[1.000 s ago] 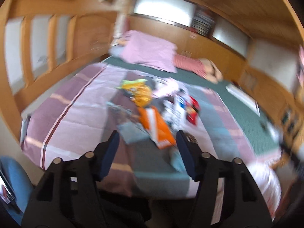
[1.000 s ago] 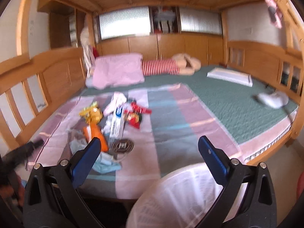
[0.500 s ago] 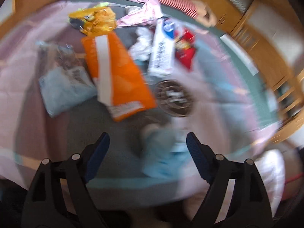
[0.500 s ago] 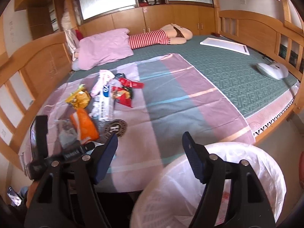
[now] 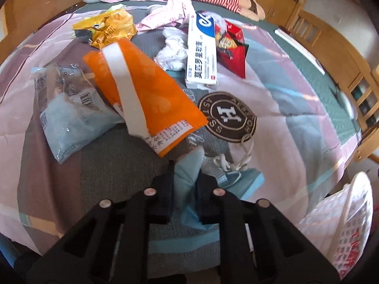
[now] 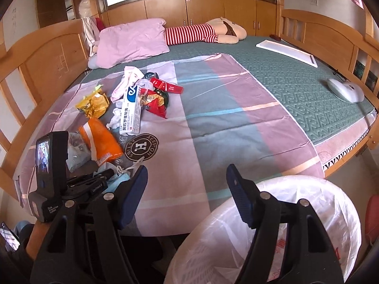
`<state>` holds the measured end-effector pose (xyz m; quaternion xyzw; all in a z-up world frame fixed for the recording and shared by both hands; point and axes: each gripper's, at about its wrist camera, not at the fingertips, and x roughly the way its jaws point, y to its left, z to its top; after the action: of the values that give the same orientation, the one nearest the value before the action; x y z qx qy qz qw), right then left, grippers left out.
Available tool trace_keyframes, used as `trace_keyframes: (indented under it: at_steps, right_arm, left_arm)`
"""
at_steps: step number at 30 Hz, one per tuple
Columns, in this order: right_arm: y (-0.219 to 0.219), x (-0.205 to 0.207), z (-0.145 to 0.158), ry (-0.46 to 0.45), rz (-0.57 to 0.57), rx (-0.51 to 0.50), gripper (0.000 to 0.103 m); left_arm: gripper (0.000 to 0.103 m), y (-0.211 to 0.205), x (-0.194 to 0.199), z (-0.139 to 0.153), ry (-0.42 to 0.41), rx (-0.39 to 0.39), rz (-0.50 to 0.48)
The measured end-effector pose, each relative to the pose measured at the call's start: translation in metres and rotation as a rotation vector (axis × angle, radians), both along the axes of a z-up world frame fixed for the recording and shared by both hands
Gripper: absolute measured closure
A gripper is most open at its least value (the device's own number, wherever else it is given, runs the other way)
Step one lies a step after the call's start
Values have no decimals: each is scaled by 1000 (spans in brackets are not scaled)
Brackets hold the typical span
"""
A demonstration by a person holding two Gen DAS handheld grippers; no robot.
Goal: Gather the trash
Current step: 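Lower the left tool to the blue cloth and close on it while the right tool reaches the orange bag, then grasp the orange bread bag with the right tool and lift it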
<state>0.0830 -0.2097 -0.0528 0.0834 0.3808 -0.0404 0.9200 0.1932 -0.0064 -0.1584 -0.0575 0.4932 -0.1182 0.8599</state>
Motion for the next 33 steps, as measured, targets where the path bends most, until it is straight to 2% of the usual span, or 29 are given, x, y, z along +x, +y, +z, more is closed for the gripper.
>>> trace_keyframes:
  at_steps: [2, 4, 5, 7, 8, 10, 13, 15, 19, 23, 26, 29, 32, 33]
  right_arm:
    - [0, 1, 0, -2, -6, 7, 35]
    - [1, 6, 1, 3, -10, 37, 35]
    - [1, 8, 1, 3, -12, 54, 35]
    - [8, 17, 2, 4, 0, 88, 35]
    - [14, 23, 3, 9, 18, 100, 35]
    - [36, 42, 2, 20, 93, 109, 35]
    - [85, 79, -3, 37, 234, 35, 31]
    - [118, 105, -14, 53, 312, -22, 30]
    - [183, 143, -52, 94, 413, -254, 30]
    - [207, 166, -96, 184, 435, -380, 30]
    - [203, 173, -111, 196, 424, -392, 28]
    - [193, 177, -109, 210, 434, -299, 37]
    - [181, 177, -103, 234, 441, -189, 39]
    - [171, 175, -100, 250, 442, -123, 39]
  left_arm:
    - [90, 9, -2, 6, -15, -49, 35]
    - [90, 27, -11, 21, -66, -120, 93]
    - [90, 47, -21, 36, -139, -181, 165]
    - [90, 78, -38, 56, -254, -219, 291]
    - [90, 102, -50, 67, -327, -184, 428]
    - [90, 130, -63, 74, -371, -101, 611]
    - [90, 150, -67, 66, -326, -44, 747]
    - [90, 151, -64, 61, -300, -38, 766]
    - [89, 151, -59, 58, -295, -17, 811]
    - [90, 171, -61, 51, -272, -30, 870]
    - [90, 177, -70, 49, -273, -23, 878]
    - [90, 178, -70, 48, -270, -20, 880]
    - [90, 176, -68, 48, -269, -4, 873]
    - [90, 175, -68, 49, -272, 1, 871]
